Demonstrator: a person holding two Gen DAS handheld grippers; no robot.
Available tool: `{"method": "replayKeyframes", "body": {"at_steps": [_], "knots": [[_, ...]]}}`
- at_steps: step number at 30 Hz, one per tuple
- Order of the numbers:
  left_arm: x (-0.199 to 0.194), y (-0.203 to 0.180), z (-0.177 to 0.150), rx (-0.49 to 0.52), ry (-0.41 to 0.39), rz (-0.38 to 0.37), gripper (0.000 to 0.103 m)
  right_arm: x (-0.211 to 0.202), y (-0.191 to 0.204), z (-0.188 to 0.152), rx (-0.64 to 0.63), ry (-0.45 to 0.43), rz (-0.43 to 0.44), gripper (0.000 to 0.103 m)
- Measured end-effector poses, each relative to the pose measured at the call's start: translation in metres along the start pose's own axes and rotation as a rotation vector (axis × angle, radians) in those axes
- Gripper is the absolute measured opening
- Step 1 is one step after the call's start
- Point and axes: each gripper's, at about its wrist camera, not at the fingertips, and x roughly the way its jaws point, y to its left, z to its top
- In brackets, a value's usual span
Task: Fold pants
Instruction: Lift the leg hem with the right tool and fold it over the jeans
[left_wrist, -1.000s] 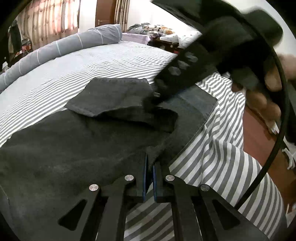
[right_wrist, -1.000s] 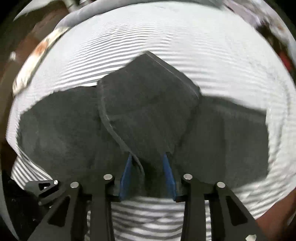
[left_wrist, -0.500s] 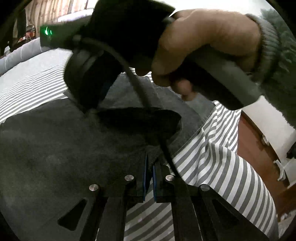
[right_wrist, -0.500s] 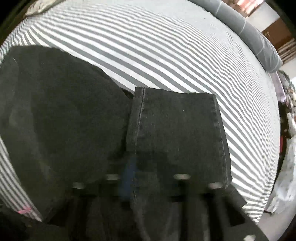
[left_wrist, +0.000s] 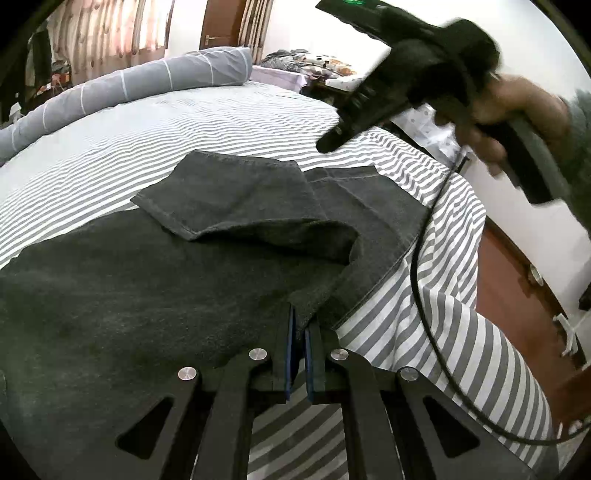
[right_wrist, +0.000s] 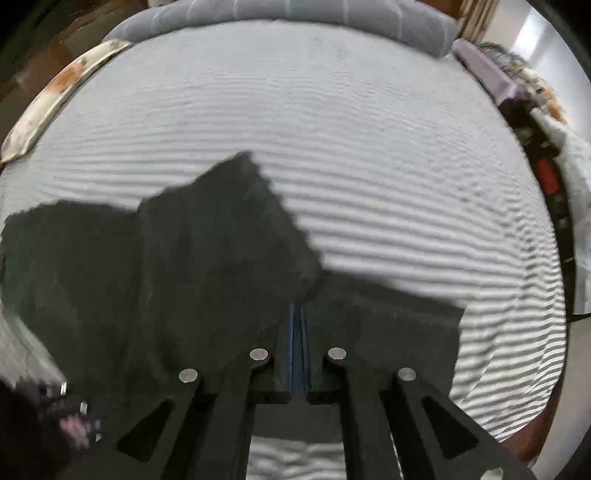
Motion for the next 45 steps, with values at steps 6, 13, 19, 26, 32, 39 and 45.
{"method": "replayKeyframes", "body": {"at_steps": [6, 13, 19, 26, 32, 39, 45], "knots": [[-0.001, -0.004, 0.0, 0.002, 0.0, 0.005, 0.005, 0.011, 0.064, -0.007, -0.162, 0.01, 0.054, 0.028], [-0.006, 0.002, 0.001, -0.029, -0.016, -0.021, 0.005, 0.041, 0.127, 0.002, -0.365, 0.045, -0.011, 0.035], [-0.005, 0.006, -0.001, -0.05, -0.023, -0.041, 0.005, 0.067, 0.15, 0.008, -0.467, 0.019, -0.206, 0.035], [-0.002, 0.012, -0.005, -0.066, -0.018, -0.058, 0.005, 0.084, 0.142, 0.035, -0.422, -0.02, -0.321, 0.031], [0.002, 0.015, -0.009, -0.081, -0.006, -0.061, 0.005, 0.092, 0.135, 0.062, -0.332, 0.013, -0.265, 0.003], [0.003, 0.009, -0.008, -0.065, -0.012, -0.055, 0.005, 0.054, 0.081, 0.063, -0.14, -0.041, -0.16, 0.0], [0.003, 0.003, -0.01, -0.039, -0.006, -0.038, 0.005, 0.042, 0.053, 0.053, -0.098, -0.035, -0.124, 0.0]]}}
